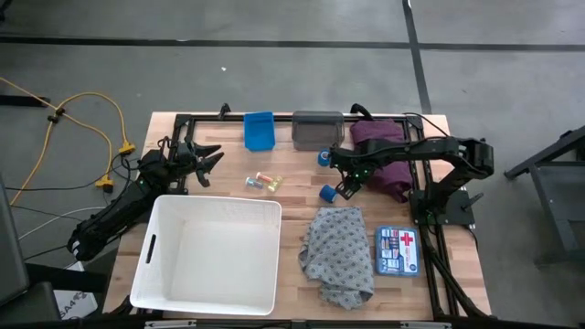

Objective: Pick & place medical supplies in basket/bin
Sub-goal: Put the green bandage into the black bin, then put the top blue bandage into the black bin

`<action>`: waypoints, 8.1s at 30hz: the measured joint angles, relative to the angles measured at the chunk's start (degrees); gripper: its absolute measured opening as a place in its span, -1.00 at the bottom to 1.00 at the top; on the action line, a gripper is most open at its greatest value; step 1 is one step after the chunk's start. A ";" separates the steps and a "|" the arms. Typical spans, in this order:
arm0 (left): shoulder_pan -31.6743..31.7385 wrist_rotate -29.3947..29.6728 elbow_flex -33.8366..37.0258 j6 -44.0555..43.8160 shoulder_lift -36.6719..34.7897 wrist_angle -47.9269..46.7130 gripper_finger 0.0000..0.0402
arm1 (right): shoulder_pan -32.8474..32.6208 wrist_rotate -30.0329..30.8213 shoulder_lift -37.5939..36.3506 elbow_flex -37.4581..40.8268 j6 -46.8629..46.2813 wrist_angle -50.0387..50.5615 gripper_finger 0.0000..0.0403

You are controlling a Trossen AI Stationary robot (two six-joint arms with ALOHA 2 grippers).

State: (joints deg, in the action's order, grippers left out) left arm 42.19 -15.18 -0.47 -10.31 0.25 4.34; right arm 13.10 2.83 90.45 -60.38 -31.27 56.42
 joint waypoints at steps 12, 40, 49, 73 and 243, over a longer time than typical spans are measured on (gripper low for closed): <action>0.00 0.00 0.00 0.00 -0.01 0.00 -0.32 | 0.00 -1.18 -0.12 4.22 -0.15 -5.63 -0.40; -0.01 0.00 0.00 0.00 -0.01 0.00 -0.32 | 0.00 0.68 0.00 5.07 4.13 -7.59 -0.59; -0.01 0.00 0.00 0.00 -0.02 0.00 -0.32 | 0.00 0.61 0.00 5.05 4.13 -7.58 -0.86; -0.01 0.00 0.00 0.00 -0.02 0.00 -0.32 | 2.45 -2.74 -11.33 -8.77 9.98 -2.30 -0.92; -0.02 0.00 0.00 0.00 0.00 0.00 -0.32 | 11.21 -15.02 4.59 -9.85 53.49 -19.80 -0.66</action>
State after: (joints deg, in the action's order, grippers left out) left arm 42.17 -15.18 -0.47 -10.31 0.25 4.34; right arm 24.32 -12.20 95.04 -70.24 22.22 36.62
